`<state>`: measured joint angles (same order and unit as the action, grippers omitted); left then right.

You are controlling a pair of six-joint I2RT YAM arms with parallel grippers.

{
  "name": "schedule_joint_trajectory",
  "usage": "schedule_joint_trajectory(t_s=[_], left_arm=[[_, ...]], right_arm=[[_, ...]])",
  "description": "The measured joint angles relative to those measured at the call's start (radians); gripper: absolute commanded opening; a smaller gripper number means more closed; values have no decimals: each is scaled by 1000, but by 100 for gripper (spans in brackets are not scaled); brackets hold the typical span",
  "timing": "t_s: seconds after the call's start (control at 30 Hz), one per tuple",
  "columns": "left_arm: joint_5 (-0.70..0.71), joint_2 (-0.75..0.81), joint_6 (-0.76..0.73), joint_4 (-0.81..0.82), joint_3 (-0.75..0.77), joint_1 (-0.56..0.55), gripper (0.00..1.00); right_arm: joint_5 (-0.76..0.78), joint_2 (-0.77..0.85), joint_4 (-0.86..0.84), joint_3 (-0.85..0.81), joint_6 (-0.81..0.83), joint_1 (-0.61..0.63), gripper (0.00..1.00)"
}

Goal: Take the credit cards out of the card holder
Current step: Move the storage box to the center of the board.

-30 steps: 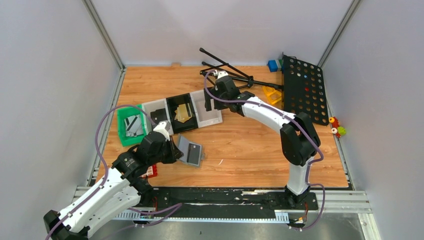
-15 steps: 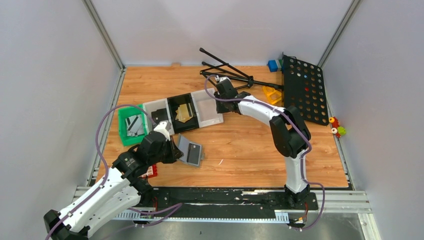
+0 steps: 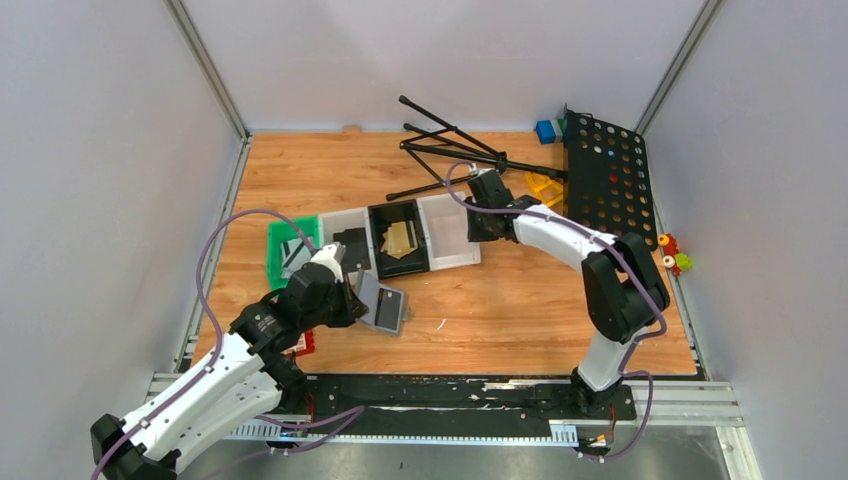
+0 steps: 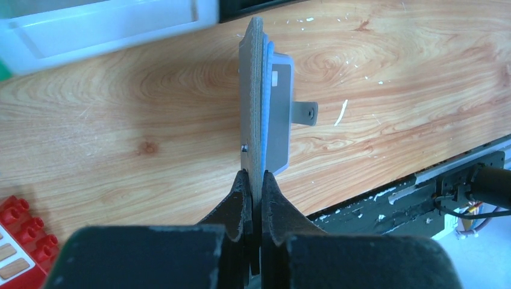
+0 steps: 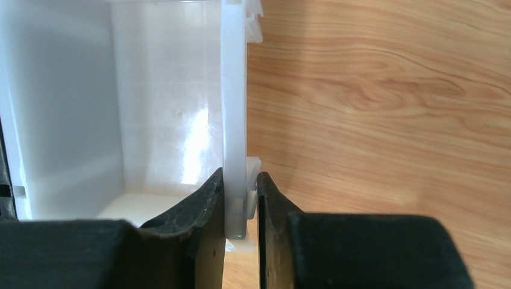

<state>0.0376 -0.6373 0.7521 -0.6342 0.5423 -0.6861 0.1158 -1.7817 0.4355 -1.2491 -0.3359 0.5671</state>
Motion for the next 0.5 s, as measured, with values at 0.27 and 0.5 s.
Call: schedule_joint_trajectory(t_s=[0.27,0.5], left_arm=[[-6,-14,0,29,-20,0,0],[-11,-19,-1,46,-25,0,0]], right_arm=[[2,100,5,111,12,-241,1],[41,154,-2,158,3,-377,65]])
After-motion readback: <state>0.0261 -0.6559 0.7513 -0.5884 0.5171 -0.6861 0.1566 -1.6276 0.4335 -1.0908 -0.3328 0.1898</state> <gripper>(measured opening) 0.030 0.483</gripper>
